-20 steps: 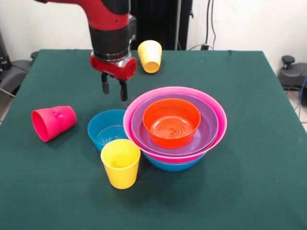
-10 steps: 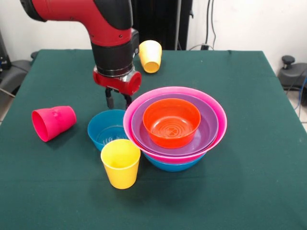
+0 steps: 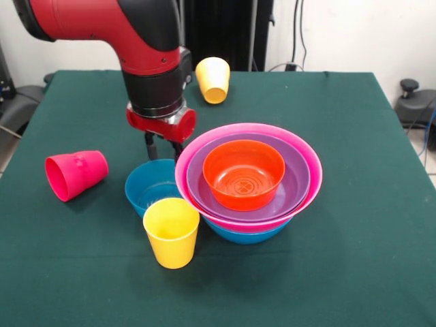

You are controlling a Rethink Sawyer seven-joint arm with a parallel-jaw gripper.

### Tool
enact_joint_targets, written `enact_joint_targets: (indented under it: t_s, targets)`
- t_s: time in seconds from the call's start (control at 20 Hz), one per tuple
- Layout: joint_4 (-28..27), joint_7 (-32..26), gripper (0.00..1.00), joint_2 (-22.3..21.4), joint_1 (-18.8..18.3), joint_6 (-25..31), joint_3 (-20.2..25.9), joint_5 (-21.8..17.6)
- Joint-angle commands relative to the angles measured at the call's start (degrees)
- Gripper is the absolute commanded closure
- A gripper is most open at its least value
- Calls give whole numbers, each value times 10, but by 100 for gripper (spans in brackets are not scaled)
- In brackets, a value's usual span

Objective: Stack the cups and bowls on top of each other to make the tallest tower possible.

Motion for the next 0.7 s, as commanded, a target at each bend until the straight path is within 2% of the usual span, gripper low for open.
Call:
enact_joint_targets:
  t_s: [0.05,0.4,0.7]
  targets:
    - [-55,-197,0,12,-14,68,47,-66]
    - [-47,-194,0,2,-28,75,55,-82]
    - [-69,-189,0,31,-30,57,68,-101]
